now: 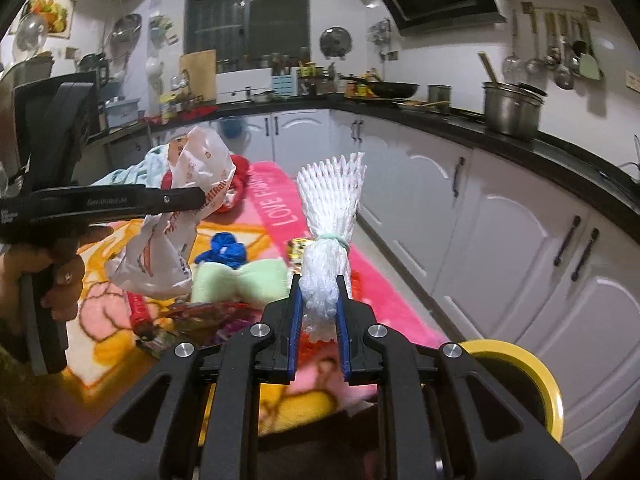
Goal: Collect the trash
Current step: 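Carry the mesh net and plastic bag over the yellow bin with both tools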
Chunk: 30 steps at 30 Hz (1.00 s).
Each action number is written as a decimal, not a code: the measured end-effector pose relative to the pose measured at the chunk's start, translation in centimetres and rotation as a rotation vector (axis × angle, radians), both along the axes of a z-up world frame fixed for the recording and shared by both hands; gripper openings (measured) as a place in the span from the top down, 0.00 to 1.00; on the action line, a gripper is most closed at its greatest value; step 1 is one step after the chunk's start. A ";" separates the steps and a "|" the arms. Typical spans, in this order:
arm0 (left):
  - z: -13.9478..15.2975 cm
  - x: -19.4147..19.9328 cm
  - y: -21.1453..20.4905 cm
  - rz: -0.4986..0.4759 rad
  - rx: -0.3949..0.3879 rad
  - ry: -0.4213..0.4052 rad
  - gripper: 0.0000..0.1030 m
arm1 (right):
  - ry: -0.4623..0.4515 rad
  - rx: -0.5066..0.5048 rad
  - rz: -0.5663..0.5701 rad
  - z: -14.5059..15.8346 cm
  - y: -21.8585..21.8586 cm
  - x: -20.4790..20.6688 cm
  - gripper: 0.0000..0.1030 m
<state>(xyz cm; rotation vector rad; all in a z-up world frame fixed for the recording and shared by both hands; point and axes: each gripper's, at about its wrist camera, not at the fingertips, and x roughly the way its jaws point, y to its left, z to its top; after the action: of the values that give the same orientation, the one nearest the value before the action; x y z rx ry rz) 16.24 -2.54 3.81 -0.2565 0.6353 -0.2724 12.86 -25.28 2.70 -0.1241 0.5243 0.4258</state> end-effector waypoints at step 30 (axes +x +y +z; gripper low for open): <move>-5.5 3.9 -20.0 -0.357 0.015 0.075 0.79 | 0.176 0.029 -0.348 -6.0 -17.5 -1.2 0.86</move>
<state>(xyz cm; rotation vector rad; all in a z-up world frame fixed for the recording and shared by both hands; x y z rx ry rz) 20.10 -22.57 -1.70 -0.1374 0.7566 -0.6029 11.68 -42.77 -3.26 0.0342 0.6982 0.1045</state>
